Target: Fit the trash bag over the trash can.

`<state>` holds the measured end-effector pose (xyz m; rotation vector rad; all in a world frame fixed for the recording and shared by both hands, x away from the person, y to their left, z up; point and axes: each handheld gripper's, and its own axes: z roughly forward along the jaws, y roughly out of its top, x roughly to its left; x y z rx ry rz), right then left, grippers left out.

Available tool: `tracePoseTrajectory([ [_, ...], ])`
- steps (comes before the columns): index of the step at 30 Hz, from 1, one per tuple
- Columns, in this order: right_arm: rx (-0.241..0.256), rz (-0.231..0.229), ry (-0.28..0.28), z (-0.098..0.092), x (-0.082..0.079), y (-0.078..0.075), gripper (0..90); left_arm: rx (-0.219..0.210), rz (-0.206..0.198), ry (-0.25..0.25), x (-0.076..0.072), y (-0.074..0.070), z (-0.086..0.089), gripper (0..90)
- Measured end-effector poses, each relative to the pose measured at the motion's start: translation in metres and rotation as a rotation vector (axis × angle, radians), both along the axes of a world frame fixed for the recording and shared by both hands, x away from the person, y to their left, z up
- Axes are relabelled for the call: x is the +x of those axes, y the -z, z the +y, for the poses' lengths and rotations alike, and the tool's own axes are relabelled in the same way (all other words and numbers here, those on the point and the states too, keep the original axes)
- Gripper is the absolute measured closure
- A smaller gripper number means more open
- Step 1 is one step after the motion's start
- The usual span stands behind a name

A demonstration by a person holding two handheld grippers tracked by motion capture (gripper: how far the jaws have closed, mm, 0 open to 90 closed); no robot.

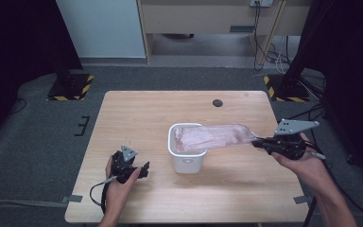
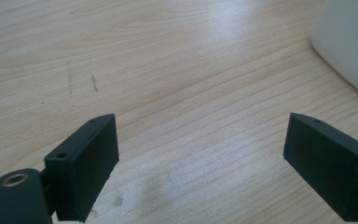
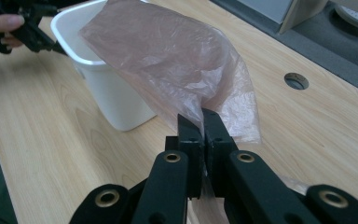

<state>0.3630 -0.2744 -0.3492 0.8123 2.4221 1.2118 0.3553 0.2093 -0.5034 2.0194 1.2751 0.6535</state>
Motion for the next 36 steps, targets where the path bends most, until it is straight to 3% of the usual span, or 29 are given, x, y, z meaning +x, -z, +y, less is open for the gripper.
tracePoseTrajectory([
  [13, -0.159, 0.019, -0.074, 0.048, 0.012, -0.015, 87.9, 0.000, -0.061, 0.015, -0.004, -0.008, 0.000, 14.8],
  [19, -0.182, 0.030, -0.105, 0.072, 0.021, -0.017, 87.8, -0.011, -0.115, 0.013, -0.010, -0.017, -0.003, 19.0],
  [26, -0.231, 0.051, -0.148, 0.095, 0.027, -0.014, 87.8, -0.003, -0.132, 0.013, -0.012, -0.022, -0.005, 19.9],
  [30, -0.247, 0.064, -0.171, 0.105, 0.031, -0.012, 87.5, 0.005, -0.164, 0.031, -0.016, -0.029, -0.008, 25.4],
  [36, -0.248, 0.059, -0.182, 0.119, 0.038, -0.012, 87.2, -0.020, -0.194, 0.067, -0.024, -0.042, -0.018, 34.1],
])
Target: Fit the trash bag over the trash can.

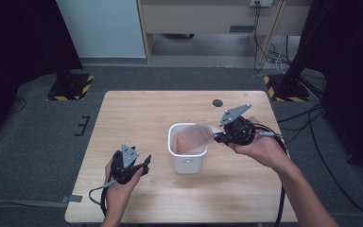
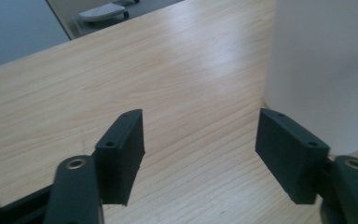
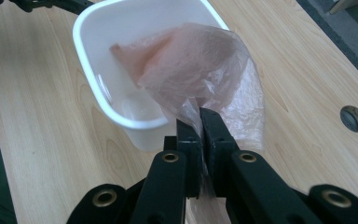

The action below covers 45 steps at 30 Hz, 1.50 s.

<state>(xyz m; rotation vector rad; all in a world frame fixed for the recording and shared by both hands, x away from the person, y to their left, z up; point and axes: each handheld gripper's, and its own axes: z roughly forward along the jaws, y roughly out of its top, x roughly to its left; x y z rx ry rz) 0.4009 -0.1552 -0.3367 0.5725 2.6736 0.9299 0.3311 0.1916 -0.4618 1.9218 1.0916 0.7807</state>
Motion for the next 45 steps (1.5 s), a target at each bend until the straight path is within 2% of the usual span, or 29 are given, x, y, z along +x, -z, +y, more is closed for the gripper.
tracePoseTrajectory([
  [2, 0.000, -0.002, -0.004, 0.004, 0.002, 0.001, 86.7, -0.006, -0.005, 0.011, -0.002, -0.003, -0.003, 36.1],
  [3, 0.003, -0.007, -0.008, 0.007, 0.003, 0.002, 86.3, -0.004, -0.022, 0.034, -0.008, -0.009, -0.009, 37.2],
  [7, 0.002, -0.011, -0.016, 0.015, 0.006, 0.004, 86.1, 0.005, -0.042, 0.081, -0.015, -0.019, -0.021, 39.1],
  [11, 0.002, -0.011, -0.022, 0.022, 0.007, 0.006, 86.3, -0.037, -0.054, 0.124, -0.021, -0.031, -0.029, 40.2],
  [16, 0.014, -0.015, -0.024, 0.029, 0.010, 0.007, 86.4, -0.063, -0.065, 0.137, -0.023, -0.048, -0.033, 41.1],
  [20, 0.017, -0.013, -0.029, 0.035, 0.012, 0.008, 86.4, -0.058, -0.058, 0.151, -0.019, -0.056, -0.038, 39.8],
  [21, 0.016, -0.010, -0.035, 0.040, 0.014, 0.009, 86.4, -0.058, -0.053, 0.171, -0.015, -0.059, -0.042, 39.5],
  [24, 0.015, -0.009, -0.042, 0.046, 0.015, 0.010, 86.4, -0.055, -0.049, 0.186, -0.009, -0.062, -0.047, 37.6],
  [33, 0.021, -0.011, -0.055, 0.059, 0.015, 0.009, 86.3, -0.030, -0.052, 0.231, 0.008, -0.076, -0.066, 33.8],
  [40, 0.016, -0.008, -0.050, 0.067, 0.016, 0.007, 86.4, -0.043, -0.035, 0.268, 0.017, -0.077, -0.077, 39.0],
  [45, 0.016, -0.004, -0.053, 0.071, 0.017, 0.008, 86.7, -0.022, -0.034, 0.274, 0.020, -0.076, -0.081, 45.5],
])
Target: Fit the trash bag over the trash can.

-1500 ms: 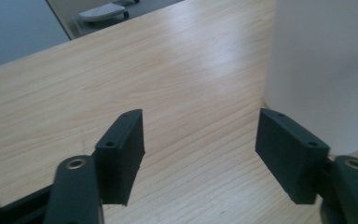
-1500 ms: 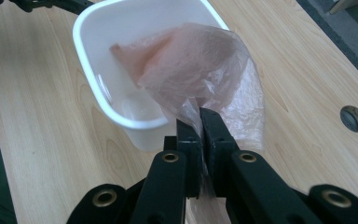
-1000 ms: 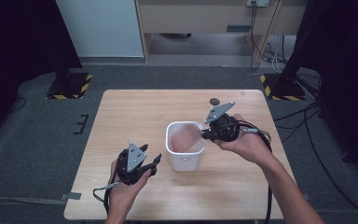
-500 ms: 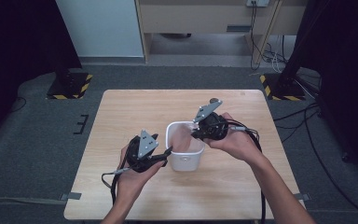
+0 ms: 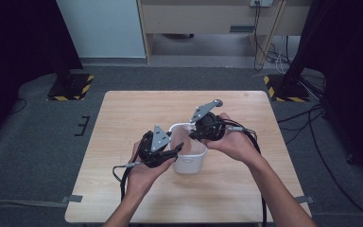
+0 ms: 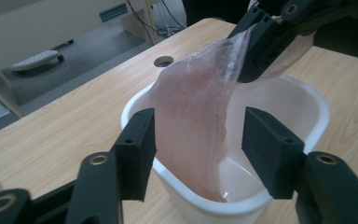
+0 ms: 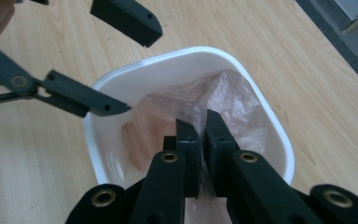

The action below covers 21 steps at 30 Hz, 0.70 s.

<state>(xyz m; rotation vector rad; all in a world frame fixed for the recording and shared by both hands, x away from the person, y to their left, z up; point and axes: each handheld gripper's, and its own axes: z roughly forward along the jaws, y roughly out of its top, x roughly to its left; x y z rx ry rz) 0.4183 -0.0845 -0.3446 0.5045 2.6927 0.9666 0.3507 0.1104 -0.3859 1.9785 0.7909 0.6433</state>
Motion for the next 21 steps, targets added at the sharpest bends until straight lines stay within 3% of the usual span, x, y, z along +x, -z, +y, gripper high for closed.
tracePoseTrajectory([
  [5, 0.005, 0.000, -0.004, 0.003, -0.001, -0.001, 86.6, 0.019, -0.029, 0.003, 0.004, -0.002, -0.005, 56.2],
  [18, -0.011, -0.017, -0.023, 0.010, -0.003, -0.004, 87.1, 0.025, -0.013, 0.041, 0.008, 0.001, -0.015, 68.6],
  [21, -0.017, -0.017, -0.019, 0.010, -0.003, -0.003, 86.9, -0.018, 0.008, 0.050, 0.009, -0.001, -0.012, 78.5],
])
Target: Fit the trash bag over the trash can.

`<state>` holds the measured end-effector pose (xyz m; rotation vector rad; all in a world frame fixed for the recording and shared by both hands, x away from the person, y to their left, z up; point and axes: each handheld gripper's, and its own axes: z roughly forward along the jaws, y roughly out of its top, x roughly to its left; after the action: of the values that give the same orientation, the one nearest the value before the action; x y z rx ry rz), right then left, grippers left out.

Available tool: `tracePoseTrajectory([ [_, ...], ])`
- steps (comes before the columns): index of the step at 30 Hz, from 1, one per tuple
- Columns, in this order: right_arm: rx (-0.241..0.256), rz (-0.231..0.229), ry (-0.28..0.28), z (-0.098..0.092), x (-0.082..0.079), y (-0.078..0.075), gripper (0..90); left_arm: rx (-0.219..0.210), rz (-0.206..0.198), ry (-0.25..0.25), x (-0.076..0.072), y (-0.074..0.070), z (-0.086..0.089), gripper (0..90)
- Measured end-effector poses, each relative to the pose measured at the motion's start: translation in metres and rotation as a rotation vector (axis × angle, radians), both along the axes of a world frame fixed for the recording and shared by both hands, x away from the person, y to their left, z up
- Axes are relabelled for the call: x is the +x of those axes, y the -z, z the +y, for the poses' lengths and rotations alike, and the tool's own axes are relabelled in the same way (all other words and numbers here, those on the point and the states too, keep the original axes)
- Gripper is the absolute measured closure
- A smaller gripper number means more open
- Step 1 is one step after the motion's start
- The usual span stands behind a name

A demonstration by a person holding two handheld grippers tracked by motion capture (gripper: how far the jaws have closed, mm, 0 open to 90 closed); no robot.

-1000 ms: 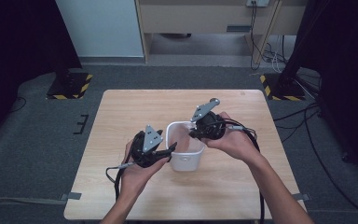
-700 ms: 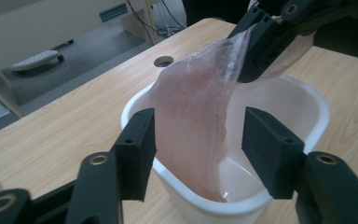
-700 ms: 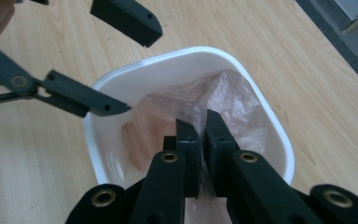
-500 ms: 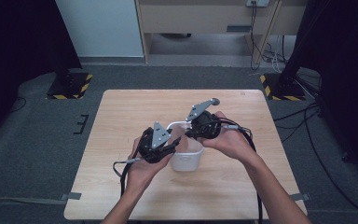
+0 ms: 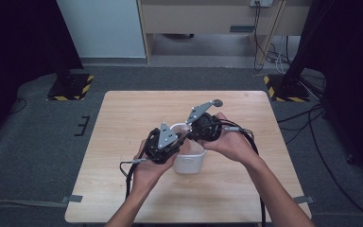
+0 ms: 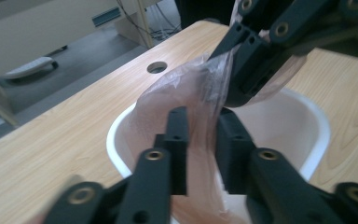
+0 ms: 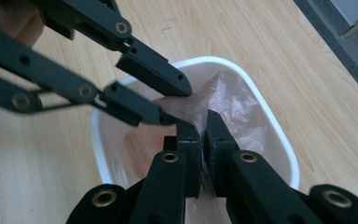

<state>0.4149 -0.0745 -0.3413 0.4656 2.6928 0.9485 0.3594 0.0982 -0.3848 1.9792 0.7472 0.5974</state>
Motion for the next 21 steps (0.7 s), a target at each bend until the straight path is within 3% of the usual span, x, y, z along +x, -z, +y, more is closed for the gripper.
tracePoseTrajectory([
  [4, 0.003, -0.010, 0.000, -0.003, 0.000, 0.000, 84.6, -0.020, 0.022, 0.000, 0.004, -0.003, 0.003, 89.6],
  [8, 0.012, -0.052, -0.005, -0.008, -0.003, -0.001, 72.8, -0.015, 0.021, -0.016, 0.005, -0.005, 0.004, 90.0],
  [14, 0.053, -0.119, 0.034, -0.025, -0.008, -0.003, 49.4, -0.012, 0.029, -0.058, 0.010, -0.003, 0.008, 90.0],
  [16, 0.057, -0.147, 0.052, -0.031, -0.009, -0.003, 45.2, -0.013, 0.032, -0.067, 0.011, -0.003, 0.010, 90.0],
  [21, 0.078, -0.162, 0.092, -0.044, -0.011, -0.005, 35.8, -0.019, 0.033, -0.099, 0.014, -0.003, 0.014, 90.0],
])
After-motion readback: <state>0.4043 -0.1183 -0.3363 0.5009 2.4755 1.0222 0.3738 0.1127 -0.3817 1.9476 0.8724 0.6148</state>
